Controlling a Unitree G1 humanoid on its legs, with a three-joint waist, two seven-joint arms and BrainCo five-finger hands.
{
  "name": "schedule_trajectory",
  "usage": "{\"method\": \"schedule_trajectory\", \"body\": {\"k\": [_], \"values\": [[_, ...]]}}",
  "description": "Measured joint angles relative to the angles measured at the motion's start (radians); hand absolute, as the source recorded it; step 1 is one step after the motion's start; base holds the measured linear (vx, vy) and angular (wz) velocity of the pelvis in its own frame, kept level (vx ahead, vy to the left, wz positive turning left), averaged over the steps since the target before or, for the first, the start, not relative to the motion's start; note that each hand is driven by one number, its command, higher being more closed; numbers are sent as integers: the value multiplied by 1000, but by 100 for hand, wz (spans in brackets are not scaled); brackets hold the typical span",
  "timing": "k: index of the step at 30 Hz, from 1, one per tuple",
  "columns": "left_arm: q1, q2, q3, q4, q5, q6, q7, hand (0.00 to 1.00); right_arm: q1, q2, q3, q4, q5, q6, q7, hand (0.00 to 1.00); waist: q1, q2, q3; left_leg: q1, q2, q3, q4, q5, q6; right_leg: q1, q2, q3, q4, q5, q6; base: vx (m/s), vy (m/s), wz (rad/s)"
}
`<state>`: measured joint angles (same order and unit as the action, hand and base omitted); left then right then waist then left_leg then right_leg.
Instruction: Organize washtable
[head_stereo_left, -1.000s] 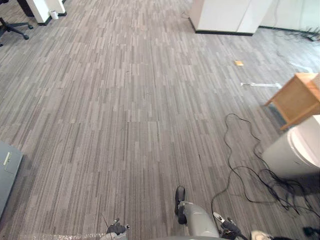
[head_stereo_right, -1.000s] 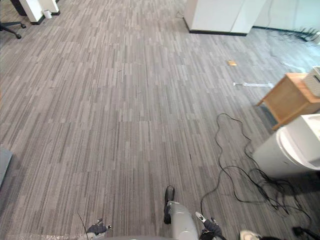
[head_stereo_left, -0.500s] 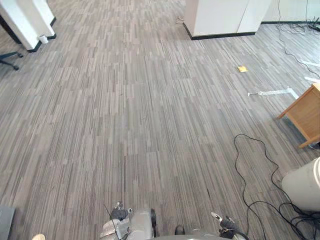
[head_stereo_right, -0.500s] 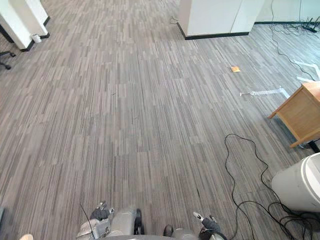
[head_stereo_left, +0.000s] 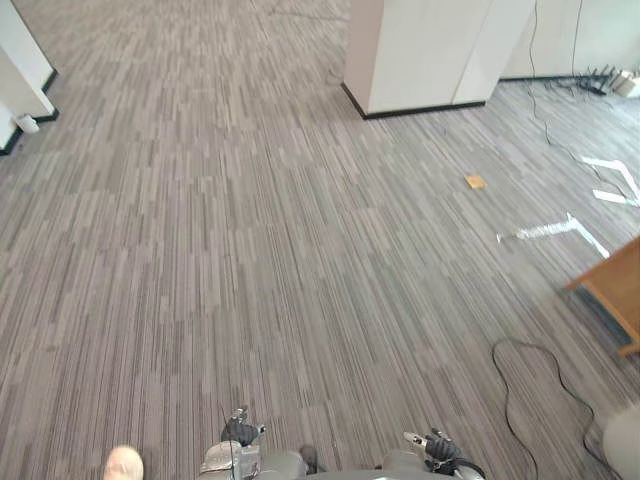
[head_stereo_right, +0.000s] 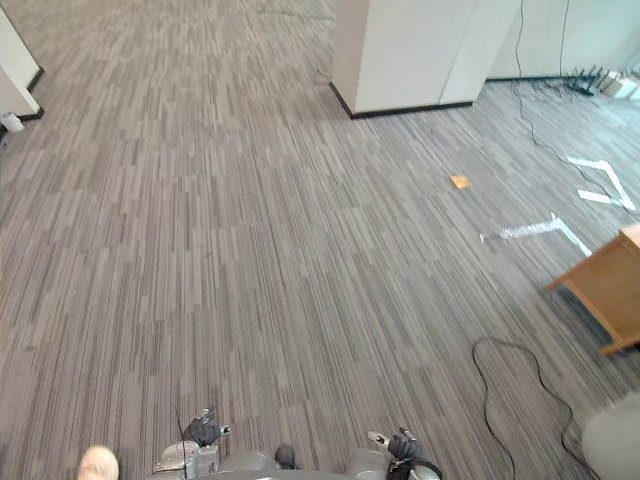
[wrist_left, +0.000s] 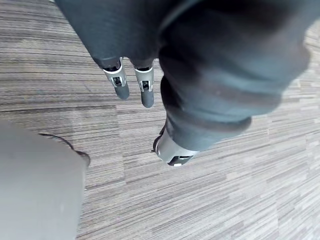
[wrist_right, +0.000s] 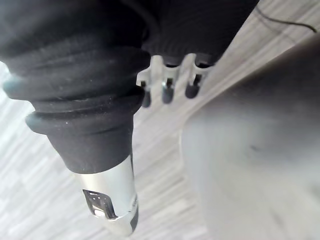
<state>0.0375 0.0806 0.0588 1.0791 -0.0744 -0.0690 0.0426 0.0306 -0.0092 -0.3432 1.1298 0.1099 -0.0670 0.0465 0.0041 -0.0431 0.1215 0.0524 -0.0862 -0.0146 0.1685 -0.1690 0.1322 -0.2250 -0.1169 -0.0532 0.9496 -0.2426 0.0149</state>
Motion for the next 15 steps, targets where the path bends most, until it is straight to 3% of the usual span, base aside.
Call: {"method": "schedule_trajectory", "body": {"k": [1, 3, 4, 6, 7, 8, 9, 10, 11, 12, 13, 14, 15], "values": [[0, 2, -6, 10, 0, 0, 0, 0, 2, 1, -1, -8, 22, -3, -1, 0, -11, 1, 1, 29, 2, -13, -9, -15, 5, -32, 18, -17, -39, -21, -3, 579, 56, 56], [0, 3, -8, 37, 3, 2, -2, 0, 0, 2, -4, -24, 70, -12, -1, 0, -45, 5, 4, 107, 13, -61, -30, -66, 21, -128, 74, -61, -306, -9, 10, 611, 0, 76], [2, 4, -3, 43, 3, 4, -5, 0, 3, 2, -13, -28, 80, -16, -2, 0, -50, 1, 6, 158, 16, -93, -62, -86, 21, -151, 87, -83, -558, 94, 45, 644, -31, 71], [9, 2, 45, 44, 4, 7, -17, 0, 7, 4, -39, -27, 79, -15, -3, 0, -57, -16, 5, 240, 7, -150, -111, -119, 15, -211, 74, -87, -767, 201, 81, 749, -94, 92], [28, -3, 84, 53, 9, 8, -22, 0, 8, 2, -48, -33, 76, -13, -3, 0, -70, -18, 2, 286, 8, -188, -112, -143, 16, -242, 64, -73, -767, 202, 71, 734, -124, 104], [35, -10, 111, 55, 9, 9, -22, 0, 11, 5, -55, -33, 76, -9, -4, 0, -76, -15, -1, 299, 11, -211, -87, -150, 15, -244, 69, -58, -731, 274, 20, 809, -138, 101], [36, -37, 174, 59, 13, 20, -19, 0, 26, 5, -90, -42, 77, -3, -3, 0, -79, 6, -19, 277, 29, -230, 27, -155, -5, -225, 82, -62, -703, 374, -47, 858, -158, 66], [34, -72, 225, 58, 17, 22, -20, 0, 33, -5, -114, -63, 78, -3, 0, 0, -68, 59, -19, 231, 51, -210, 187, -132, -76, -192, 102, -93, -680, 379, -52, 853, -150, 43], [36, -91, 257, 54, 17, 22, -20, 0, 33, -10, -116, -73, 78, -3, -1, 0, -67, 80, -20, 200, 63, -195, 274, -97, -134, -169, 122, -103, -678, 355, -59, 851, -133, -3], [37, -108, 313, 51, 14, 26, -18, 0, 33, -10, -111, -94, 79, -3, -3, 0, -68, 105, -19, 116, 71, -169, 482, 52, -311, -114, 148, -93, -688, 304, -67, 842, -82, -31], [37, -113, 327, 47, 6, 27, -19, 0, 29, -7, -108, -97, 81, -2, -3, 0, -59, 105, -11, 48, 83, -148, 639, 147, -359, -56, 168, -79, -711, 280, -77, 838, -76, -39], [33, -109, 326, 36, -4, 28, -22, 0, 25, 2, -112, -92, 86, 1, -8, 0, -51, 113, -11, -16, 105, -103, 784, 138, -354, 18, 182, -69, -749, 258, -85, 910, -60, -24], [32, -99, 327, 19, -21, 27, -23, 0, 28, 14, -111, -85, 87, 2, -15, 0, -41, 97, 3, -92, 139, -46, 916, 105, -300, 132, 187, -63, -803, 242, -90, 703, -48, -9]]}}
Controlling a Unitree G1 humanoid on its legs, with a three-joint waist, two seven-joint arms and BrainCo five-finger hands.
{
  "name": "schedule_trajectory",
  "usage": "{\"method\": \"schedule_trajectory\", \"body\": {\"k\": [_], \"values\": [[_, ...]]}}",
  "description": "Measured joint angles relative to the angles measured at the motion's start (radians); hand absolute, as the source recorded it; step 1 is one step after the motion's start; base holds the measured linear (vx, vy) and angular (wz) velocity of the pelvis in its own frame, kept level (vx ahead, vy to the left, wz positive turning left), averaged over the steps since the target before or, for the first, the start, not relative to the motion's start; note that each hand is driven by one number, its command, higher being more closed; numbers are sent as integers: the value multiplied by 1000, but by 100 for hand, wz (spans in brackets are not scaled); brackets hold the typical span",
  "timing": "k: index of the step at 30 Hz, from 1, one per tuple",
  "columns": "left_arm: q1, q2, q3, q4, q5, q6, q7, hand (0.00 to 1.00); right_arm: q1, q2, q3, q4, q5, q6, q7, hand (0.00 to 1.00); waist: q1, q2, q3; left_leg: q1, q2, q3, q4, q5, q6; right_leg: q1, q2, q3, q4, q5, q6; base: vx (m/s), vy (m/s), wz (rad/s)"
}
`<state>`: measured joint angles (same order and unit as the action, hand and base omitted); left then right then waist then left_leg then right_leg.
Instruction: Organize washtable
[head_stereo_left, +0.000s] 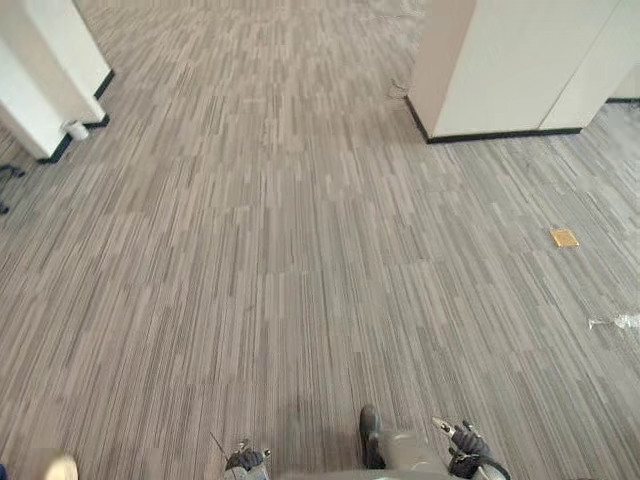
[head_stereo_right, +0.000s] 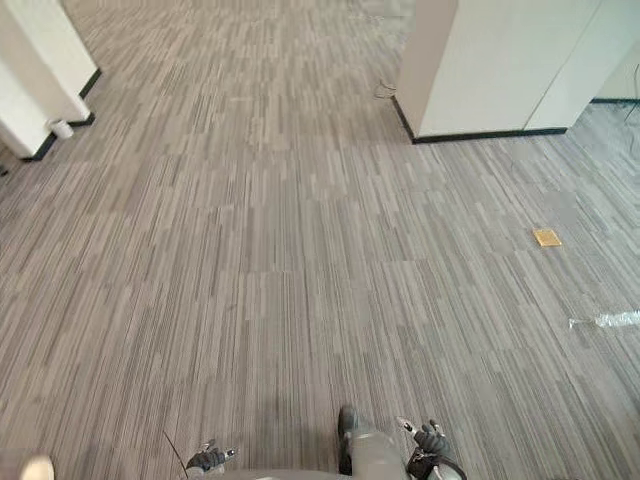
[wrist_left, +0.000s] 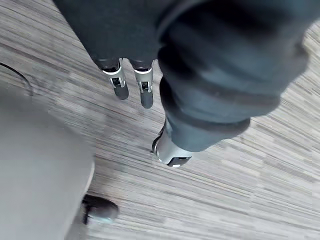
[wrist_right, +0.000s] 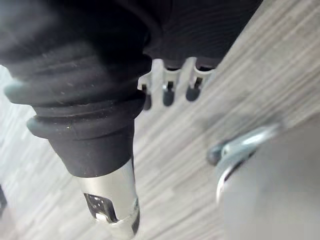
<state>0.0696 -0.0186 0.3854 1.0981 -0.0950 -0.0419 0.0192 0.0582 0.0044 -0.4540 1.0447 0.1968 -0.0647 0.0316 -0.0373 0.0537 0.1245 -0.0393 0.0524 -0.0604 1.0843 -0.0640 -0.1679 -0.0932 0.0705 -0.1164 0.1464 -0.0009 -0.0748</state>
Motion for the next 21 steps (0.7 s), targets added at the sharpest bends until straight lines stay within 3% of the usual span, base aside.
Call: {"method": "schedule_trajectory", "body": {"k": [1, 2, 4, 5, 7, 8, 9, 10, 11, 12, 13, 14, 15, 16, 17, 18, 19, 20, 21], "values": [[1, 7, 0, -10, -15, -1, 0, 0, -1, 3, 2, 6, 0, 1, -4, 0, 5, -13, 5, -35, 16, 32, 40, -24, 39, 49, -2, 9, -24, -10, 0, 791, -35, -4], [5, 17, -1, -33, -44, -2, 1, 0, 0, 14, 6, 14, 0, 2, -7, 0, 24, -37, 7, -123, 44, 89, 63, -78, 111, 131, -11, 31, -63, -40, -3, 613, 23, -13], [10, 15, -5, -62, -101, -12, 6, 0, -12, 10, 13, 32, -2, 2, -6, 0, 41, -43, 9, -255, 71, 129, -19, -161, 138, 200, -32, 52, -86, -87, 25, 595, 94, -25], [12, 12, -13, -79, -131, -16, 7, 0, -18, 1, 29, 42, -3, 2, -6, 0, 56, -44, 11, -314, 72, 144, -171, -186, 143, 234, -57, 69, -86, -123, 49, 574, 201, -32], [19, 15, -27, -92, -152, -30, 10, 0, -30, -8, 49, 63, -13, 2, -5, 0, 59, -44, 11, -360, 67, 133, -515, -161, 119, 280, -107, 84, -88, -190, 85, 584, 270, -28], [26, 16, -28, -100, -153, -34, 12, 0, -28, -16, 72, 74, -14, 2, -6, 0, 60, -42, 12, -371, 71, 99, -713, -61, 84, 324, -137, 93, -102, -235, 108, 632, 358, -23], [31, 22, -28, -104, -150, -34, 15, 0, -21, -15, 92, 82, -23, 2, -7, 0, 74, -51, 5, -375, 65, 128, -716, 59, 65, 359, -174, 101, -108, -281, 98, 653, 373, -20], [30, 23, -28, -107, -149, -35, 18, 0, -24, -20, 105, 88, -32, 1, -7, 0, 83, -42, -2, -386, 50, 142, -673, 57, 94, 363, -186, 106, -102, -295, 83, 702, 340, -15], [30, 26, -19, -103, -148, -41, 27, 0, -44, -31, 119, 121, -54, 3, -1, 0, 80, -56, -3, -429, 42, 149, -569, -25, 144, 362, -193, 134, -89, -266, 64, 568, 267, -9], [30, 29, -7, -94, -147, -42, 31, 0, -47, -28, 119, 122, -57, 2, 0, 0, 85, -59, -6, -437, 37, 151, -541, -50, 162, 349, -199, 152, -73, -242, 69, 688, 361, -7], [42, 40, 24, -74, -148, -39, 35, 0, -48, -10, 120, 124, -72, 2, -3, 0, 98, -85, -18, -421, 10, 170, -537, -77, 196, 320, -232, 196, -7, -209, 87, 758, 440, -13], [69, 48, 31, -68, -148, -36, 48, 0, -43, -1, 119, 133, -92, 2, -1, 0, 106, -114, -35, -374, -21, 203, -555, -104, 227, 284, -270, 228, 99, -179, 131, 620, 361, -12], [83, 48, 36, -66, -147, -33, 49, 0, -42, 1, 118, 139, -101, 2, 2, 0, 108, -120, -39, -345, -39, 211, -561, -121, 240, 268, -280, 240, 171, -158, 160, 716, 374, -12], [115, 44, 41, -63, -144, -31, 49, 0, -41, -4, 117, 138, -122, 2, 14, 0, 109, -122, -41, -263, -74, 230, -584, -166, 263, 213, -291, 287, 376, -71, 202, 464, 237, -7], [124, 44, 40, -62, -138, -30, 49, 0, -41, -5, 117, 137, -130, 2, 14, 0, 109, -121, -41, -224, -85, 239, -600, -184, 272, 180, -290, 314, 470, -11, 229, 682, 341, -12], [131, 49, 39, -49, -128, -26, 48, 0, -41, -5, 112, 136, -129, -1, 15, 0, 105, -115, -36, -146, -110, 246, -638, -211, 280, 101, -281, 339, 680, 34, 263, 537, 255, -14], [127, 52, 36, -36, -122, -14, 47, 0, -40, -16, 108, 134, -129, -3, 14, 0, 101, -109, -32, -50, -132, 243, -695, -224, 289, 25, -283, 299, 844, 5, 233, 617, 276, -10], [126, 52, 32, -29, -112, -10, 47, 0, -36, -23, 107, 134, -129, -3, 14, 0, 97, -99, -29, 1, -140, 235, -730, -227, 293, -8, -281, 262, 900, -32, 205, 493, 209, 5], [123, 59, -3, -24, -88, -6, 47, 0, -23, -31, 109, 123, -125, -2, 16, 0, 80, -87, -23, 98, -146, 217, -807, -230, 297, -75, -272, 169, 953, -125, 129, 479, 176, 12]]}}
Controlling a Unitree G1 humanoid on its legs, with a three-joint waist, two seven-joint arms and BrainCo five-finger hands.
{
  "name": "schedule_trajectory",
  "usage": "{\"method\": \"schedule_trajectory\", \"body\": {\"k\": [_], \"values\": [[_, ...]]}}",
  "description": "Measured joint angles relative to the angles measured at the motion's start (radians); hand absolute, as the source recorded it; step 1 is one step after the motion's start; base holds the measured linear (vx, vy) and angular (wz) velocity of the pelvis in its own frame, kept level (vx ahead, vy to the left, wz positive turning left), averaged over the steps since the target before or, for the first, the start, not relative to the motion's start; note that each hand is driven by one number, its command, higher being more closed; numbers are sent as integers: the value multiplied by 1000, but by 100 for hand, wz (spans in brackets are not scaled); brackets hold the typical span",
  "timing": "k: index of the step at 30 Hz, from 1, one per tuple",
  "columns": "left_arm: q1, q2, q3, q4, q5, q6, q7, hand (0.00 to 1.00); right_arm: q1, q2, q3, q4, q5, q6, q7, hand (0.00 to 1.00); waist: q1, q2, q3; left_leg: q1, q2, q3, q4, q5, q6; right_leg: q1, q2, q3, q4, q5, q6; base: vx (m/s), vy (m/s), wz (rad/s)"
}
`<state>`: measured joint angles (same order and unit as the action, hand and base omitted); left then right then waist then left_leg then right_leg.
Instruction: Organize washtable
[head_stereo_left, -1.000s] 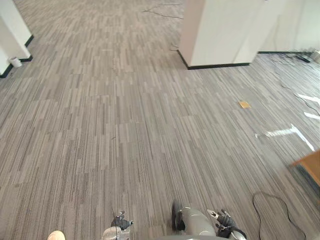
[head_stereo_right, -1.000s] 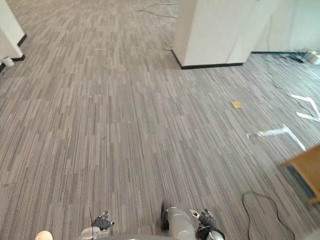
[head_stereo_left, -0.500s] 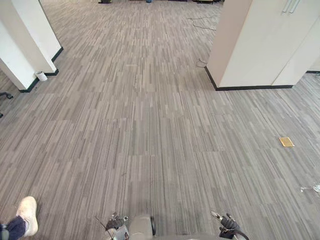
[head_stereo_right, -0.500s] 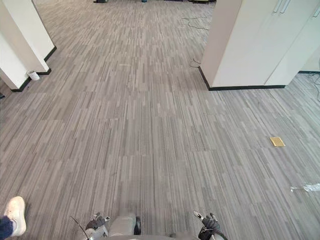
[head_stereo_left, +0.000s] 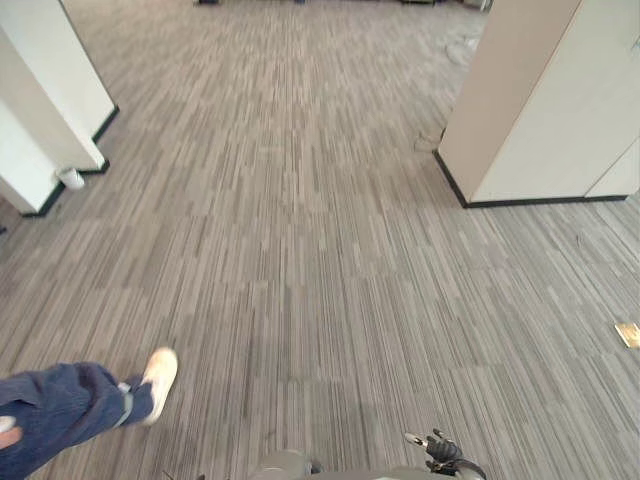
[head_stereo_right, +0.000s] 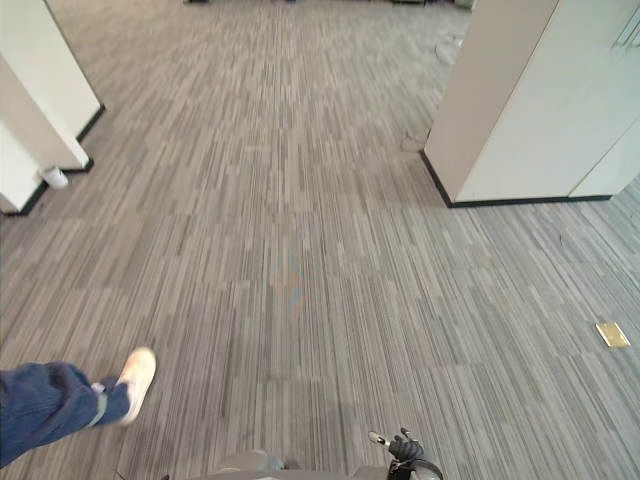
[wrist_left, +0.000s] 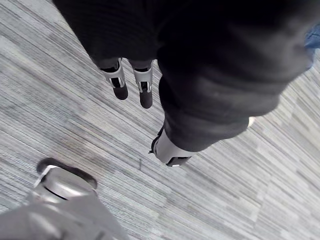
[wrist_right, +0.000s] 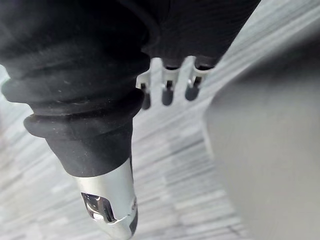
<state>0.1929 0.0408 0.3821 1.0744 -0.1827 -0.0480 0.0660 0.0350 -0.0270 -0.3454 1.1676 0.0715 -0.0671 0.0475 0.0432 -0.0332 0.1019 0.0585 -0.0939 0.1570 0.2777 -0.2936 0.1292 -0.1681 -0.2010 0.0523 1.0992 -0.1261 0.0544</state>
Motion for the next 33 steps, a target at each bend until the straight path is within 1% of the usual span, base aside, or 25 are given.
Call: {"method": "schedule_trajectory", "body": {"k": [2, 4, 6, 8, 9, 10, 11, 12, 14, 15, 16, 17, 19, 21, 23, 24, 25, 26, 27, 28, 29, 30, 31, 32, 33], "values": [[-11, 14, -40, 17, 22, 2, -3, 0, 1, 1, -17, -37, 28, -5, -1, 0, -32, 17, 0, 110, 6, -21, -82, -9, 14, -113, 51, -109, -43, -114, -36, 434, 115, 22], [-49, 21, -62, 37, 29, 7, -6, 0, 2, 4, -47, -57, 76, -13, -1, 0, -64, 13, 6, 169, 7, -59, -123, -33, 21, -224, 91, -190, -244, -129, -40, 561, 41, 60], [-93, 4, -67, 34, 41, 5, -18, 0, 12, 2, -94, -59, 108, -13, -7, 0, -89, 29, 18, 259, 21, -130, -191, -59, 18, -287, 132, -266, -686, 13, -34, 689, -24, 95], [-100, -14, -70, 33, 51, 0, -21, 0, 44, 9, -127, -60, 117, -1, -17, 0, -96, 22, 24, 330, 17, -185, -211, -60, -2, -310, 154, -293, -863, 72, -37, 770, -82, 76], [-104, -30, -40, 30, 55, 1, -19, 0, 61, 15, -142, -59, 128, 7, -24, 0, -100, 36, 21, 321, 37, -211, -107, -81, -40, -313, 189, -253, -818, 184, -163, 813, -103, 48], [-105, -41, -23, 28, 61, 1, -20, 0, 71, 16, -157, -69, 132, 7, -24, 0, -100, 48, 20, 309, 47, -215, -41, -77, -48, -304, 197, -258, -807, 216, -185, 848, -115, 12], [-105, -64, 3, 23, 66, 1, -20, 0, 87, 18, -161, -101, 141, 6, -22, 0, -101, 60, 19, 246, 61, -200, 151, -23, -141, -275, 197, -289, -779, 247, -170, 851, -83, -29], [-108, -83, 33, 15, 66, 1, -19, 0, 91, 10, -163, -129, 154, 7, -23, 0, -96, 97, 28, 143, 90, -176, 391, 135, -249, -232, 229, -286, -772, 195, -158, 853, -72, -46], [-107, -99, 49, 11, 57, -1, -21, 0, 86, 1, -162, -143, 159, 6, -25, 0, -83, 121, 44, 22, 120, -148, 631, 407, -305, -142, 275, -238, -818, 146, -162, 822, 7, -64], [-114, -94, 54, 10, 57, -2, -24, 0, 81, 3, -167, -142, 164, 7, -28, 0, -84, 129, 55, -67, 164, -113, 800, 346, -277, -60, 293, -222, -845, 111, -164, 949, 36, -55], [-113, -82, 63, -7, 55, -3, -25, 0, 77, 12, -168, -132, 162, 8, -31, 0, -78, 106, 67, -134, 197, -71, 889, 277, -221, 26, 292, -198, -865, 85, -161, 780, 8, -39], [-109, -75, 69, -22, 46, -6, -30, 0, 77, 24, -164, -134, 162, 9, -32, 0, -69, 85, 71, -186, 220, -40, 914, 218, -167, 103, 288, -172, -899, 62, -157, 774, 10, -52], [-92, -46, 69, -52, 30, -10, -40, 0, 63, 31, -133, -129, 161, 7, -31, 0, -37, 52, 63, -332, 236, -21, 822, 113, -134, 226, 270, -98, -970, 17, -131, 826, 97, -80], [-60, -41, 60, -47, 16, -10, -41, 0, 0, 36, -105, -88, 153, 7, -23, 0, -14, 43, 65, -458, 228, -61, 533, 75, -138, 290, 227, -21, -986, -38, -92, 856, 281, -108], [-12, -46, 49, -43, 14, -5, -39, 0, -8, 32, -81, -81, 150, 6, -23, 0, 5, 41, 65, -495, 219, -133, 148, 131, -212, 369, 173, 20, -1014, -105, -60, 746, 370, -75], [28, -50, 48, -43, 13, -6, -38, 0, -5, 23, -74, -68, 145, 5, -22, 0, 17, 51, 59, -522, 252, -171, -5, 163, -266, 420, 150, 38, -1041, -155, -51, 821, 532, -72], [65, -61, 47, -35, 13, -4, -36, 0, -1, 15, -55, -41, 136, 5, -22, 0, 36, 50, 49, -574, 278, -156, 60, 203, -300, 473, 122, 62, -1053, -201, -53, 834, 554, -69], [80, -60, 49, -14, 13, -4, -33, 0, 1, 17, -41, -22, 130, 5, -23, 0, 41, 47, 37, -596, 270, -134, 136, 236, -299, 492, 104, 71, -1040, -209, -64, 842, 557, -73], [99, -48, 62, 16, 2, -2, -28, 0, 1, 25, -33, 0, 112, 9, -18, 0, 53, -1, -1, -605, 234, -118, 192, 289, -245, 438, 51, 92, -921, -200, -51, 665, 401, -44], [111, -33, 62, 21, -1, -2, -23, 0, 3, 40, -27, 4, 110, 9, -16, 0, 51, -30, -23, -601, 198, -114, 201, 290, -221, 394, 23, 104, -838, -185, -44, 836, 483, -38], [122, -12, 63, 30, 1, 1, -19, 0, 3, 64, -34, 10, 100, 8, -5, 0, 44, -69, -41, -577, 144, -86, 228, 245, -147, 325, -16, 129, -662, -107, -12, 832, 461, -3], [120, 3, 61, 39, 1, 6, -20, 0, 3, 68, -39, 15, 90, 7, -1, 0, 30, -82, -38, -513, 100, -60, 229, 189, -109, 276, -30, 182, -485, 42, 32, 822, 451, 9], [121, 8, 61, 39, 2, 6, -20, 0, 2, 68, -41, 16, 82, 8, -1, 0, 27, -76, -33, -471, 82, -49, 218, 173, -93, 249, -26, 209, -398, 119, 80, 762, 412, 12], [120, 12, 59, 36, 3, 8, -20, 0, 6, 59, -42, 16, 73, 7, 0, 0, 23, -70, -26, -359, 47, -41, 175, 148, -68, 195, -22, 216, -206, 163, 127, 661, 366, 10], [108, 13, 49, 32, 6, 7, -19, 0, 15, 46, -41, 13, 71, 4, -1, 0, 13, -51, -21, -239, 21, -50, 105, 130, -47, 144, -21, 149, -85, 135, 99, 750, 414, 13]]}}
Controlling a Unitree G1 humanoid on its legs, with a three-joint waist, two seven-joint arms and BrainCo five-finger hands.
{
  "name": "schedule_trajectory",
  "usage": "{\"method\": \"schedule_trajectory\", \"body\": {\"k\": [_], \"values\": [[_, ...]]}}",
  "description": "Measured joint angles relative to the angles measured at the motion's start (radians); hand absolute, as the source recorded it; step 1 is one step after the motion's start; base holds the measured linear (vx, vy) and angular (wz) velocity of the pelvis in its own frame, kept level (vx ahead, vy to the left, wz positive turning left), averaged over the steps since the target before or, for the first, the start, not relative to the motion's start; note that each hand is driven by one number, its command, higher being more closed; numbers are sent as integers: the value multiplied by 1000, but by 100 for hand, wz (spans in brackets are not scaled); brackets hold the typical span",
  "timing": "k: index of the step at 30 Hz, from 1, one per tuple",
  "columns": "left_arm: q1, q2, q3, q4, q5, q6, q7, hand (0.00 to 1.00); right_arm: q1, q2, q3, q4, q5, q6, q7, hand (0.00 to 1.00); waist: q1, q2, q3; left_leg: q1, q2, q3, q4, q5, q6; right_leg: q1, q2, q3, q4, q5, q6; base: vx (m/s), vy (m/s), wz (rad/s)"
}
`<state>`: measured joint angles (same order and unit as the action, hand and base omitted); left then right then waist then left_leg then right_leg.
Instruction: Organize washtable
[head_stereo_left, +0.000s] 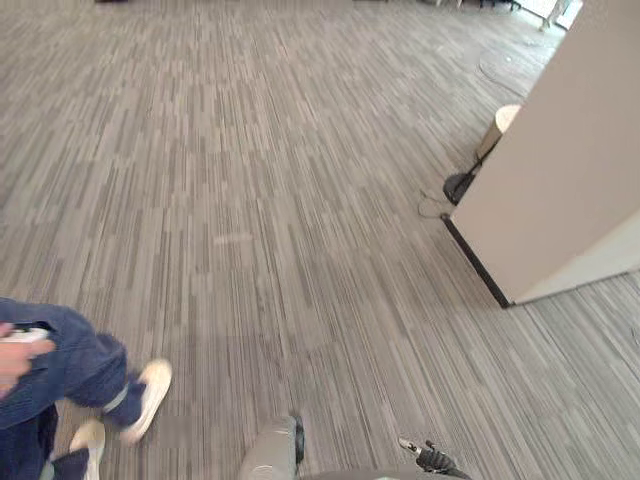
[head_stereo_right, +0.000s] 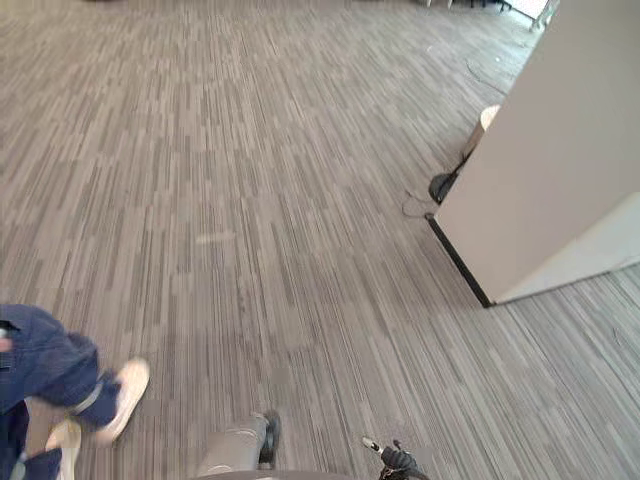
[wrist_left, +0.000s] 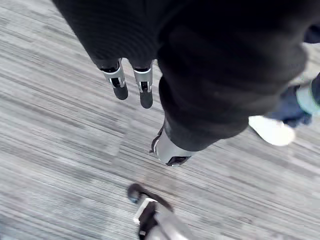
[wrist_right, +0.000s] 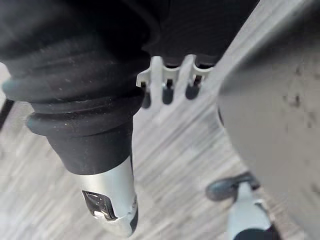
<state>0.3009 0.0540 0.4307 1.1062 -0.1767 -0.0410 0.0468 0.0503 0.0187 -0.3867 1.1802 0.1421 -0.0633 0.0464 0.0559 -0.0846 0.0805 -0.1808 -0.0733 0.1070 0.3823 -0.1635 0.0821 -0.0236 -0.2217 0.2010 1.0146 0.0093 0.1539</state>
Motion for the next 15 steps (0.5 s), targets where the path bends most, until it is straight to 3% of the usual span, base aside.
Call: {"method": "schedule_trajectory", "body": {"k": [1, 2, 3, 5, 6, 8, 9, 10, 11, 12, 13, 14, 15], "values": [[-11, -1, -11, -1, 5, 0, 1, 0, 3, -8, 0, -2, -8, -1, -1, 0, -6, 11, 0, 56, -8, -10, -41, -7, 9, -32, 2, -45, 43, -34, -35, 710, 390, 16], [-34, 5, -41, 2, 26, 0, 2, 0, 4, -16, 0, -11, -15, 0, 1, 0, -21, 25, 2, 153, -20, -24, -125, -18, 18, -118, 19, -124, 89, -118, -96, 692, 333, 13], [-56, 26, -76, 1, 32, 2, 4, 0, 5, -14, -7, -39, 7, -7, 1, 0, -46, 31, 7, 226, -24, -40, -180, -28, 32, -217, 55, -190, 81, -184, -114, 558, 233, 17], [-127, 42, -126, 0, 32, 2, 6, 0, 9, -12, -29, -78, 47, -16, -2, 0, -86, 32, 30, 308, -36, -90, -210, -62, 50, -331, 110, -266, -39, -242, -115, 507, 111, 64], [-158, 42, -147, -6, 32, -1, 0, 0, 21, -12, -49, -94, 64, -18, -5, 0, -97, 34, 39, 340, -43, -121, -220, -86, 52, -374, 129, -289, -153, -241, -115, 581, 66, 104], [-225, 16, -157, -36, 32, -7, 0, 0, 68, -13, -50, -112, 83, -17, -21, 0, -104, 42, 44, 420, -54, -189, -246, -133, 60, -393, 152, -308, -523, -160, -95, 656, 24, 111], [-248, -5, -154, -54, 34, -12, 0, 0, 99, -15, -50, -112, 84, -7, -26, 0, -116, 45, 43, 451, -55, -230, -250, -160, 45, -403, 164, -303, -668, -121, -94, 780, -60, 127], [-238, -35, -154, -63, 42, -14, 1, 0, 121, -15, -61, -118, 94, 7, -29, 0, -132, 65, 35, 489, -43, -272, -221, -192, 2, -419, 190, -291, -710, -100, -131, 690, -77, 120], [-237, -51, -155, -61, 44, -12, 1, 0, 135, -13, -41, -125, 94, 9, -34, 0, -150, 61, 34, 468, -56, -268, -92, -214, -37, -417, 194, -279, -687, -41, -180, 1095, -124, 115], [-241, -80, -151, -77, 43, -9, 1, 0, 146, -17, -38, -142, 104, 9, -30, 0, -161, 77, 29, 378, -60, -224, 169, -207, -108, -413, 192, -272, -618, 84, -199, 1105, -100, 63], [-246, -120, -132, -81, 40, -9, 1, 0, 141, -54, -38, -159, 106, 10, -27, 0, -144, 146, 39, 253, -1, -149, 457, -55, -226, -388, 232, -278, -567, -2, -206, 1083, -71, 20], [-246, -128, -130, -79, 38, -7, -1, 0, 131, -65, -39, -171, 110, 13, -31, 0, -129, 164, 47, 196, 38, -122, 575, 59, -254, -355, 248, -273, -581, -25, -209, 866, -4, -34], [-245, -131, -105, -82, 33, -7, -2, 0, 106, -65, -46, -191, 126, 12, -49, 0, -126, 196, 64, 102, 106, -83, 768, 46, -228, -273, 282, -279, -602, -57, -218, 679, 17, -27]]}}
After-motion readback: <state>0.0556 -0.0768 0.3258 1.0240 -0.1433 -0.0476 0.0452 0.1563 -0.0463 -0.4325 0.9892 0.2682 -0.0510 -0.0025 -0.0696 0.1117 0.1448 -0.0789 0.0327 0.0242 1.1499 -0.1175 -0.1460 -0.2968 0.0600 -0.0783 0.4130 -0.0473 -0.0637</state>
